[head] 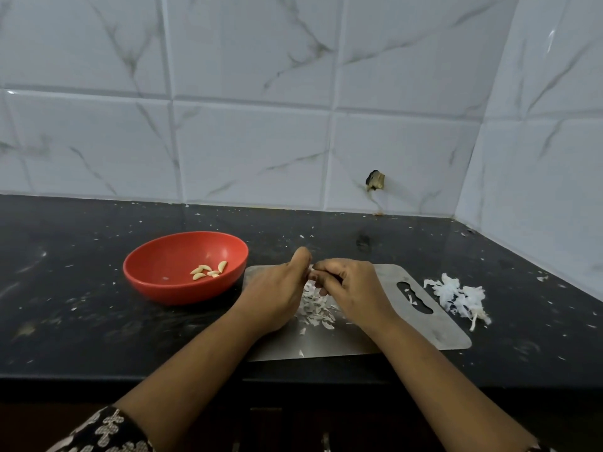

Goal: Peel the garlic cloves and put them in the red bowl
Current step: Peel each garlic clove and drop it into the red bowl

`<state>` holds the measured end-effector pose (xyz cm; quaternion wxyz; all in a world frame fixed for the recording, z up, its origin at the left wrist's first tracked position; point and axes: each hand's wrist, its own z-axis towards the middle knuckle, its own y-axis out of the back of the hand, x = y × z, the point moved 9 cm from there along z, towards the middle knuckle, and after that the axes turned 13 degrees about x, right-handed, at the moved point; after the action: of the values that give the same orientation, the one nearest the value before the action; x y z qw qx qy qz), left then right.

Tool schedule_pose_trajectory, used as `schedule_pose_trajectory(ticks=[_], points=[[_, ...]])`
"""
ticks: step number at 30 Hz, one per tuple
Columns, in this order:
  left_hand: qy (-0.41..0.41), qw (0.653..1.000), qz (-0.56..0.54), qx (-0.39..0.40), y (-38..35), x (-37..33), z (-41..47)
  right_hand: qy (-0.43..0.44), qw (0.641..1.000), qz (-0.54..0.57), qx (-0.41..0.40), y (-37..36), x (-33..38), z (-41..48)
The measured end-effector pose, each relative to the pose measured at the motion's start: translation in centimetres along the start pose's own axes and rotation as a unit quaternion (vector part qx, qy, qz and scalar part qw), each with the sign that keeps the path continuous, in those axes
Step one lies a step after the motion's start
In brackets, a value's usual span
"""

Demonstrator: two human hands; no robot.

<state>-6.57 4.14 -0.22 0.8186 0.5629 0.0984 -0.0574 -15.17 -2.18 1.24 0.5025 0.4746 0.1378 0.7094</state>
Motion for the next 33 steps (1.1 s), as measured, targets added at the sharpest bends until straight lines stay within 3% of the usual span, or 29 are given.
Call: schedule_pose_trajectory(ticks=[9,17,25,33], points=[[0.011,0.997,-0.072,-0.021,0.6,-0.2,-0.3,-0.049,0.994,0.098,-0.025,0.0,-1.0,0.2],[0.021,0.997,-0.061,-0.035,0.7,-0.3,-0.3,-0.137,0.925,0.353,-0.028,-0.9,-3.3,-0.1],[0.075,0.994,-0.061,-0.043,0.8,1.6,0.0,-0.156,0.93,0.333,-0.01,-1.2,-3.4,-0.2],[0.061,0.982,-0.123,-0.13,2.6,1.4,-0.6,-0.157,0.946,0.282,0.018,-1.5,-3.3,-0.1]])
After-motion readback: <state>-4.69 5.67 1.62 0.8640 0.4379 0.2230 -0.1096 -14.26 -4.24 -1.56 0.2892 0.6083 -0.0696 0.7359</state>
